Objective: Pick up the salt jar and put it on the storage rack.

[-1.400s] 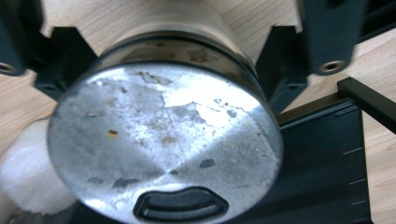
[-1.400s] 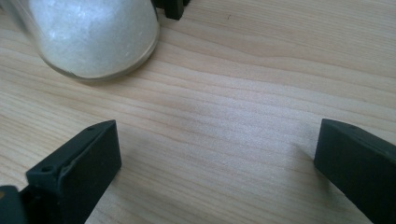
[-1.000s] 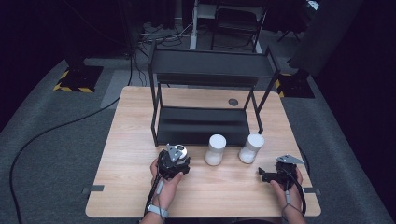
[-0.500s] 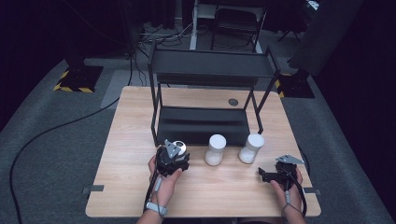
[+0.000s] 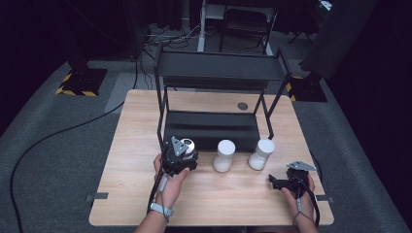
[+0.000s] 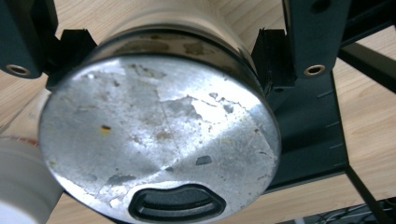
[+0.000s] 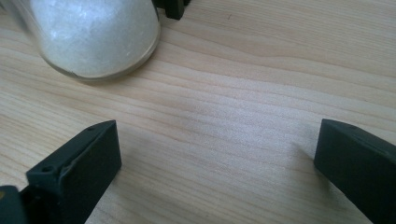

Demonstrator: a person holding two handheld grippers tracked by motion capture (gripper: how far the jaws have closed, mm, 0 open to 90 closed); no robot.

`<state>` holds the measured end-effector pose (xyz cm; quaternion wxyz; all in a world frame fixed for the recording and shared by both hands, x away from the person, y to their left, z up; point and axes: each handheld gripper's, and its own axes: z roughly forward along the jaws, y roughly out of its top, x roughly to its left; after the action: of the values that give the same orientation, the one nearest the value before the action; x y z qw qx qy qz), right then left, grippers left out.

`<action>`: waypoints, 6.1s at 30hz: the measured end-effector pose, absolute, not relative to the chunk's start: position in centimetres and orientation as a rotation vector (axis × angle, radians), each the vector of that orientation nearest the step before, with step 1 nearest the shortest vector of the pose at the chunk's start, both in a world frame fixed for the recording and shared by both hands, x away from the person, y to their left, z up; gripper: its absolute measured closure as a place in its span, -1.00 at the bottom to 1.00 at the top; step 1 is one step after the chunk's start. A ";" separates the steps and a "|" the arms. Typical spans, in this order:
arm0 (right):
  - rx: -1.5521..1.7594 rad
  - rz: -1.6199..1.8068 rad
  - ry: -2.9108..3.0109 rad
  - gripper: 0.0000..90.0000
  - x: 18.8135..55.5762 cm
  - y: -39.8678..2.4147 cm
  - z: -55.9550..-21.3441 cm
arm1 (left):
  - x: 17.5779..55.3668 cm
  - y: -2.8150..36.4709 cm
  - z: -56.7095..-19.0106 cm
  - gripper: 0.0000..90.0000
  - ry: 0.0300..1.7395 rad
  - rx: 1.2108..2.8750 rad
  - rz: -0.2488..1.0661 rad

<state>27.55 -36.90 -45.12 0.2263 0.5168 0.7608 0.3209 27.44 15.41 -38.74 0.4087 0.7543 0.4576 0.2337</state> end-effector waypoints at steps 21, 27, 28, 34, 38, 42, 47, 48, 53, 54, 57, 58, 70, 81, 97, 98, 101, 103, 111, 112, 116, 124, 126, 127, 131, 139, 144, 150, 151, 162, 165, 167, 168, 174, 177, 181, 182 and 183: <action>1.428 0.886 2.096 -1.00 27.6 -36.9 -45.1 | 30.7 15.6 -36.5 -0.33 1.123 1.875 0.584; 1.428 0.885 2.096 -1.00 27.6 -36.9 -45.1 | 31.8 15.3 -37.2 -0.33 1.128 1.872 0.623; 1.429 0.886 2.096 -1.00 27.6 -36.9 -45.1 | 31.9 15.3 -37.3 -0.33 1.130 1.872 0.624; 1.428 0.886 2.096 -1.00 27.6 -36.9 -45.1 | 33.1 14.7 -37.9 -0.33 1.146 1.883 0.645; 1.428 0.886 2.096 -1.00 27.6 -36.9 -45.1 | 34.0 14.3 -38.5 -0.33 1.162 1.885 0.644; 1.428 0.886 2.096 -1.00 27.6 -36.9 -45.1 | 35.1 14.6 -39.3 -0.33 1.161 1.877 0.621; 1.424 0.887 2.099 -1.00 27.6 -36.9 -45.1 | 35.9 14.2 -40.0 -0.33 1.162 1.900 0.623; 1.423 0.886 2.099 -1.00 27.6 -36.9 -45.1 | 36.0 14.2 -40.0 -0.33 1.164 1.908 0.620; 1.422 0.886 2.101 -1.00 27.6 -36.9 -45.1 | 36.6 14.0 -40.4 -0.33 1.170 1.937 0.618; 1.421 0.886 2.101 -1.00 27.6 -36.9 -45.1 | 36.7 13.9 -40.5 -0.33 1.177 1.935 0.616; 1.421 0.886 2.101 -1.00 27.6 -36.9 -45.1 | 37.0 13.8 -40.7 -0.33 1.186 1.941 0.619; 1.421 0.886 2.101 -1.00 27.6 -36.9 -45.1 | 37.1 13.8 -40.6 -0.33 1.184 1.952 0.619; 1.421 0.887 2.101 -1.00 27.6 -36.9 -45.1 | 37.9 14.0 -41.1 -0.33 1.210 1.962 0.591; 1.420 0.887 2.101 -1.00 27.6 -36.9 -45.1 | 37.7 14.5 -40.8 -0.56 1.201 1.889 0.586; 1.421 0.884 2.100 -1.00 27.6 -36.8 -45.1 | 34.5 15.2 -39.3 -0.65 1.124 1.789 0.648; 1.422 0.885 2.100 -1.00 27.6 -36.7 -45.1 | 34.3 15.3 -39.1 -0.65 1.119 1.791 0.648; 1.422 0.885 2.100 -1.00 27.6 -36.8 -45.1 | 33.6 15.6 -38.5 -0.67 1.110 1.796 0.653; 1.425 0.885 2.100 -1.00 27.6 -36.7 -45.1 | 33.1 15.7 -38.2 -0.67 1.101 1.795 0.657; 1.424 0.885 2.101 -1.00 27.6 -36.7 -45.1 | 31.1 16.5 -37.1 -0.69 1.083 1.821 0.675; 1.425 0.886 2.101 -1.00 27.6 -36.7 -45.1 | 30.8 16.6 -37.1 -0.69 1.081 1.819 0.680; 1.424 0.885 2.102 -1.00 27.6 -36.7 -45.1 | 29.6 17.6 -36.9 -0.70 1.079 1.810 0.685; 1.423 0.885 2.103 -1.00 27.7 -36.8 -45.1 | 27.7 19.6 -36.6 -0.70 1.086 1.795 0.693; 1.424 0.886 2.103 -1.00 27.7 -36.8 -45.1 | 27.3 19.9 -36.5 -0.71 1.086 1.803 0.704; 1.424 0.886 2.103 -1.00 27.7 -36.8 -45.1 | 27.1 20.2 -36.5 -0.71 1.086 1.806 0.708; 1.422 0.886 2.104 -1.00 27.7 -36.8 -45.1 | 26.4 20.9 -36.5 -0.71 1.078 1.822 0.717; 1.422 0.886 2.104 -1.00 27.7 -36.8 -45.1 | 24.2 22.6 -37.1 -0.73 1.054 1.853 0.755; 1.422 0.886 2.104 -1.00 27.7 -36.8 -45.1 | 23.7 23.6 -37.9 -0.73 1.067 1.863 0.734; 1.422 0.886 2.104 -1.00 27.7 -36.8 -45.1 | 23.1 24.9 -38.9 -0.73 1.099 1.860 0.716; 1.421 0.886 2.104 -1.00 27.7 -36.8 -45.1 | 23.0 25.1 -39.0 -0.73 1.106 1.856 0.711; 1.421 0.886 2.104 -1.00 27.7 -36.8 -45.1 | 21.9 27.2 -41.1 -0.73 1.145 1.844 0.686; 1.421 0.886 2.104 -1.00 27.7 -36.8 -45.1 | 21.7 27.7 -41.6 -0.73 1.161 1.845 0.680; 1.422 0.886 2.104 -1.00 27.7 -36.8 -45.1 | 21.6 28.0 -41.9 -0.73 1.167 1.841 0.677; 1.421 0.886 2.104 -1.00 27.7 -36.8 -45.1 | 21.5 28.1 -42.0 -0.73 1.166 1.844 0.677; 1.422 0.886 2.104 -1.00 27.7 -36.8 -45.1 | 21.2 28.6 -42.6 -0.73 1.170 1.861 0.673; 1.422 0.886 2.104 -1.00 27.7 -36.8 -45.1 | 21.1 28.9 -43.0 -0.73 1.177 1.866 0.667; 1.422 0.885 2.104 -1.00 27.7 -36.8 -45.1 | 21.0 29.4 -43.5 -0.73 1.200 1.865 0.660; 1.422 0.885 2.104 -1.00 27.7 -36.8 -45.1 | 20.9 29.5 -43.6 -0.73 1.205 1.865 0.659; 1.422 0.885 2.104 -1.00 27.7 -36.8 -45.1 | 20.9 29.6 -43.7 -0.73 1.209 1.864 0.658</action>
<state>27.69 -36.76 -45.09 0.2243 0.5153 0.7623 0.3209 20.90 29.59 -43.69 0.4005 0.7371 0.4781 0.2602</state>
